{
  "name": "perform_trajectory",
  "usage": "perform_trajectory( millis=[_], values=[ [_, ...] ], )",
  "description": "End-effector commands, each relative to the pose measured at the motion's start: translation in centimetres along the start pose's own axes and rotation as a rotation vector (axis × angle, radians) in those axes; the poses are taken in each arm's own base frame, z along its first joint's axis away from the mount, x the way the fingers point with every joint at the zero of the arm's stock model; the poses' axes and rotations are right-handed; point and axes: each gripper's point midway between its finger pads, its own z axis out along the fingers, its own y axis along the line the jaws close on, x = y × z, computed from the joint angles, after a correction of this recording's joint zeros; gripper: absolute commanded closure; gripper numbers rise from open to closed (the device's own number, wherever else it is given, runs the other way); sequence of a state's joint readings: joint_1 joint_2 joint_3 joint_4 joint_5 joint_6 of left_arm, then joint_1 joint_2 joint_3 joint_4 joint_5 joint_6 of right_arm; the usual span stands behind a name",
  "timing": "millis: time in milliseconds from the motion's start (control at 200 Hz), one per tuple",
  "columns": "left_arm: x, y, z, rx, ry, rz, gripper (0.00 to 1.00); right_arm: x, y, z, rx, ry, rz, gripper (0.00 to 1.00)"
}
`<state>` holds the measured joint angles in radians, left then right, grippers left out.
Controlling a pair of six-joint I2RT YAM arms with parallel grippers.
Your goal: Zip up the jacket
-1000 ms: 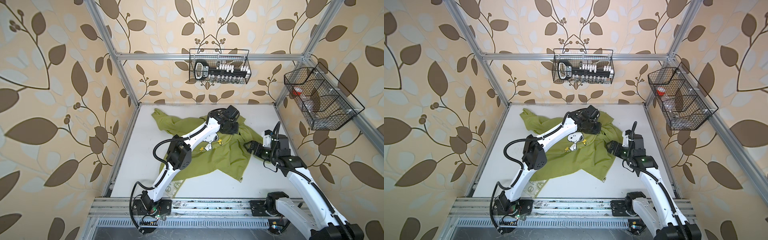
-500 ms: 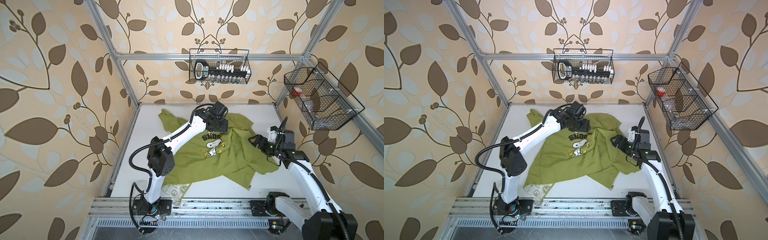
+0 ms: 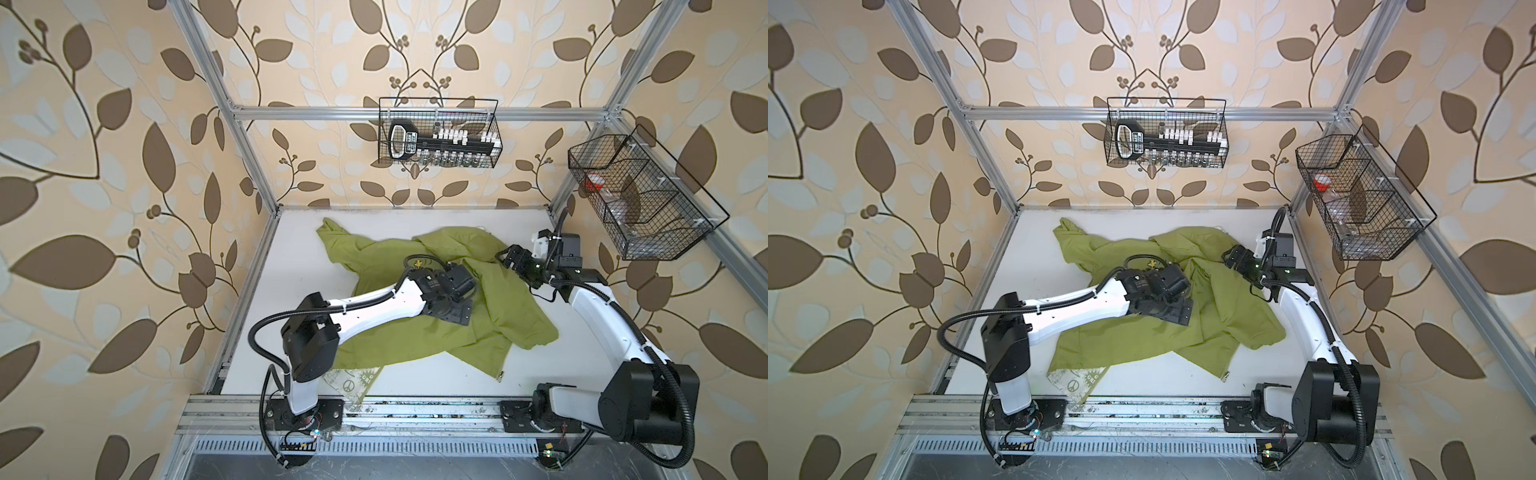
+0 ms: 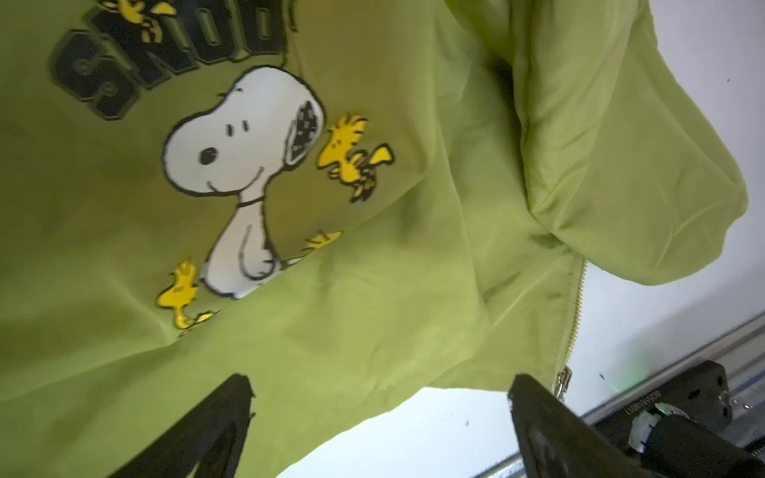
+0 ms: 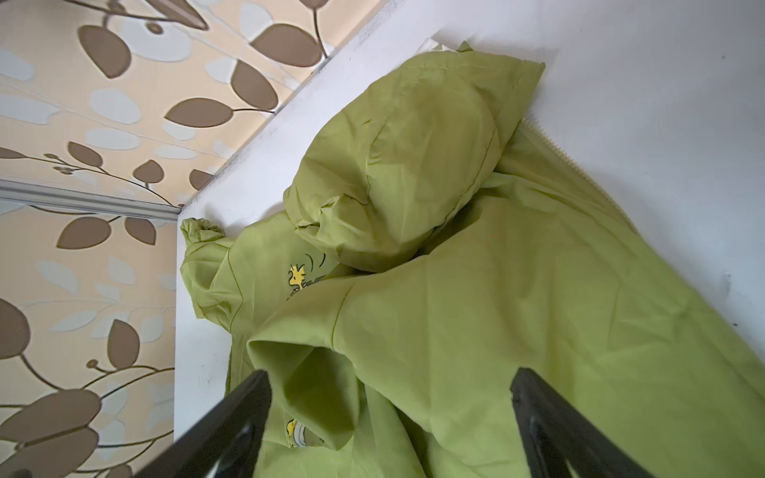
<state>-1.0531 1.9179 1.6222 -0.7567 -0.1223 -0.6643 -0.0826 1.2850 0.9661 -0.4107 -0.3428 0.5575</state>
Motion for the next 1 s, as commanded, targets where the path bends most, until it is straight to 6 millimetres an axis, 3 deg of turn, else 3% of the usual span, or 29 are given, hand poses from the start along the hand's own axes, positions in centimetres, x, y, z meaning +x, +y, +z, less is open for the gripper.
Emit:
perform_trajectory(
  millis=[0, 190, 340, 380, 490, 575, 755, 995],
  values=[
    [-0.8, -0.8, 1.9, -0.113, -0.026, 0.023, 0.01, -0.6, -0.1, -0.2, 0.028, -0.01, -0.027, 0.07],
    [-0.1, -0.9, 5.9, -0.213, 0.033, 0.069, 0.01, 0.1, -1.0, -0.2, 0.051, 0.01, -0.04, 0.07],
    [-0.1, -0.7, 7.4, -0.254, 0.045, 0.085, 0.02, 0.4, -1.1, 0.6, 0.044, 0.015, -0.021, 0.06],
    [-0.2, -0.3, 7.3, -0.273, 0.038, 0.088, 0.15, 0.3, -0.9, 0.9, 0.043, 0.015, -0.021, 0.06],
    [-1.0, 0.8, 5.1, -0.3, -0.021, 0.084, 0.72, 0.2, 0.0, 2.0, 0.04, 0.035, -0.031, 0.08],
    [-1.2, 2.3, 2.3, -0.295, -0.081, 0.058, 1.0, 0.2, 1.0, 2.9, 0.039, 0.046, -0.049, 0.1],
    [0.0, 5.7, -2.2, -0.262, -0.15, -0.008, 1.0, 0.2, 2.4, 5.2, 0.035, 0.07, -0.059, 0.1],
    [2.5, 9.6, -3.3, -0.298, -0.133, -0.053, 1.0, -0.5, 2.4, 7.9, 0.062, 0.101, -0.058, 0.08]
  ],
)
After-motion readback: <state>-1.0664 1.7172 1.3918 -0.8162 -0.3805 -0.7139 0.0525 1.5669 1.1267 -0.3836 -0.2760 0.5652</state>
